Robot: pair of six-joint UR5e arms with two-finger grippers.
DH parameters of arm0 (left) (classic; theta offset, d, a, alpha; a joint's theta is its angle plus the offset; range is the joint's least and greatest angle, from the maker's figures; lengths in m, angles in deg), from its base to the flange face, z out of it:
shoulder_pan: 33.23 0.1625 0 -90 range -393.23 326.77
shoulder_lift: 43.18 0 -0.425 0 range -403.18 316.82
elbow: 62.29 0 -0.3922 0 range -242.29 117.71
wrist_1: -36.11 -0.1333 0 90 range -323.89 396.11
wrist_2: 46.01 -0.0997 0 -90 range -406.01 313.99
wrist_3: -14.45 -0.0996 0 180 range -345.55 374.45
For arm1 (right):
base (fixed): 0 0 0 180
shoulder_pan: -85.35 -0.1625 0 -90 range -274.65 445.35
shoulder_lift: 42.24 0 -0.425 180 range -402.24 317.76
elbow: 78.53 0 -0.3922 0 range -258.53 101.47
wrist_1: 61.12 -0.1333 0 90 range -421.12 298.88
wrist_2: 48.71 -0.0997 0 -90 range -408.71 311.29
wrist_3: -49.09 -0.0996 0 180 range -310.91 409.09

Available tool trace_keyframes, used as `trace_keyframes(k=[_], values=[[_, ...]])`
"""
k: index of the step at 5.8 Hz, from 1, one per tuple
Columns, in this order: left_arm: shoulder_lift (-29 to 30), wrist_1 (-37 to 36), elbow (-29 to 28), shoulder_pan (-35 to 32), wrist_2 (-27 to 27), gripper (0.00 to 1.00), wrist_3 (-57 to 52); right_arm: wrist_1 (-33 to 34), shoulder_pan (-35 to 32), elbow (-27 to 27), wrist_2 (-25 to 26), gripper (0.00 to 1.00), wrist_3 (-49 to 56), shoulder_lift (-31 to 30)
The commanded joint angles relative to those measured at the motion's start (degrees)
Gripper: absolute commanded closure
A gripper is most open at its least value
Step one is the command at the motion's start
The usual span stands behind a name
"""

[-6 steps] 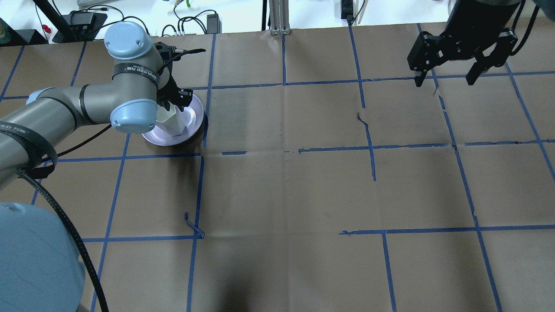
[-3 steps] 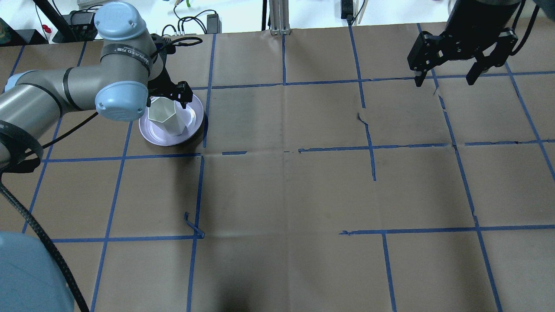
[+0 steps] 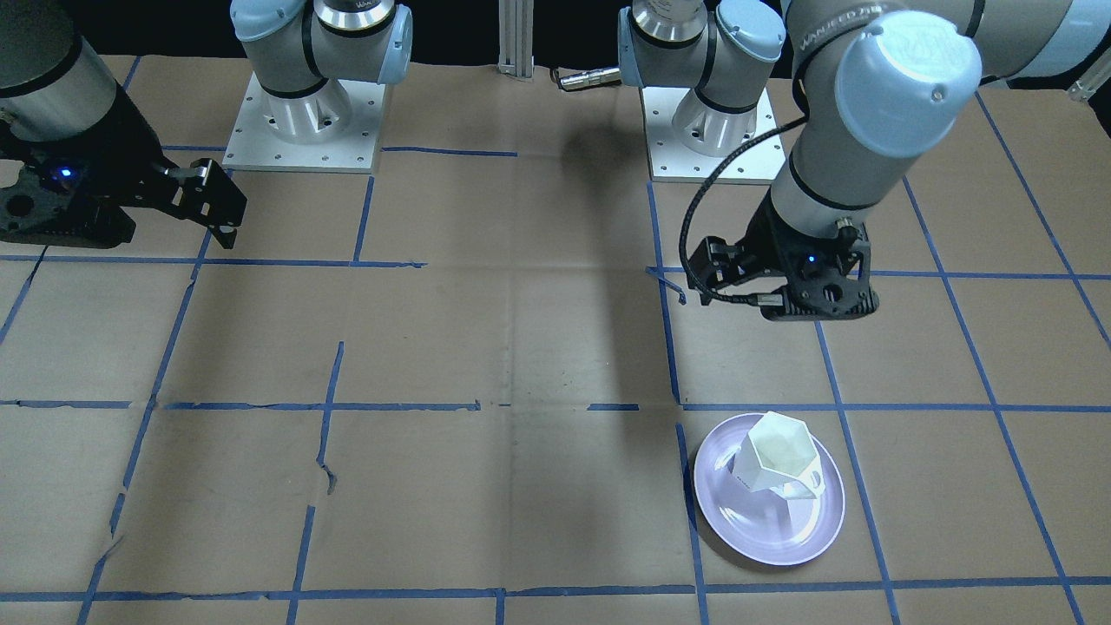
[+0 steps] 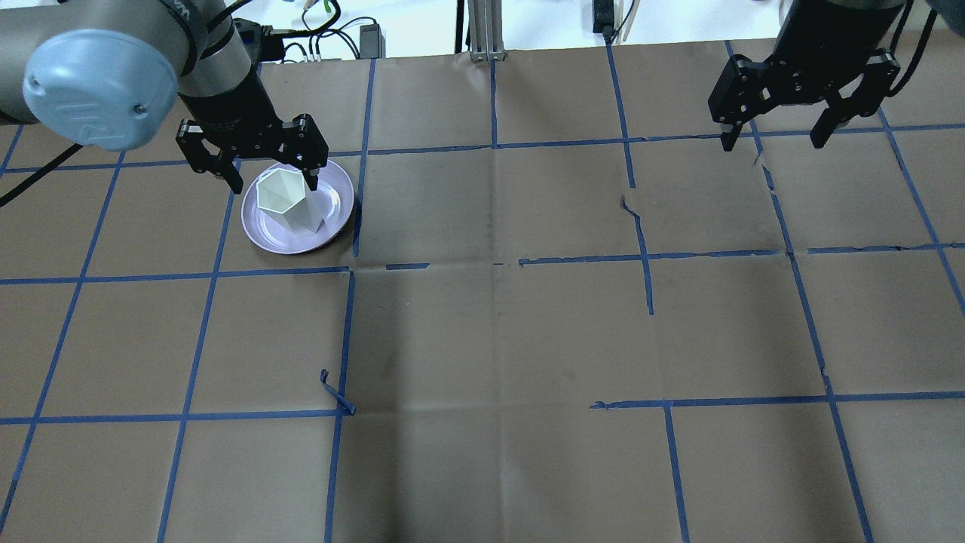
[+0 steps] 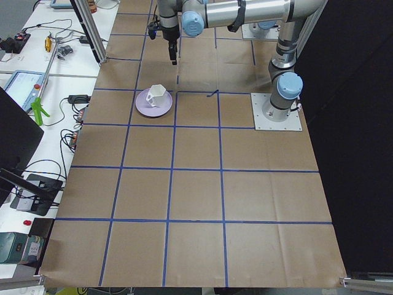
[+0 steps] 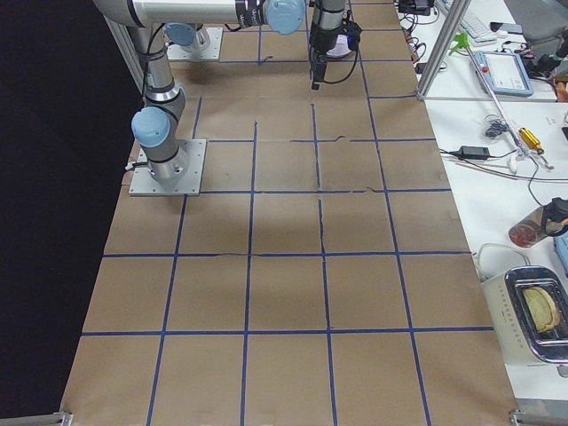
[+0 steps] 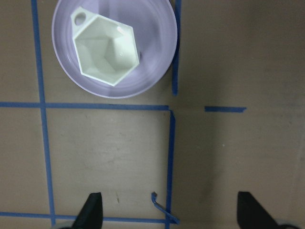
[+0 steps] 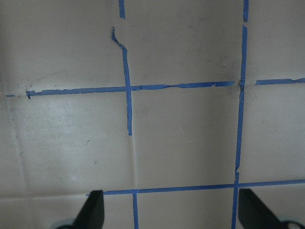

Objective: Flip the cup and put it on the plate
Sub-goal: 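Open the left gripper and raise it away from the cup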

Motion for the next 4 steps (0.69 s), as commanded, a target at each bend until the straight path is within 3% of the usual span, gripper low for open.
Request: trace_keyframes(k=[1,4], values=[[-5.59,6.2,-0.61,-1.87,0.73,0.01,0.91,0.0,0.0,0.0,0.0,0.0,0.0,0.0],[-6.4,6.13,0.01,-1.87,0.64,0.01,1.0,0.0,0.0,0.0,0.0,0.0,0.0,0.0]])
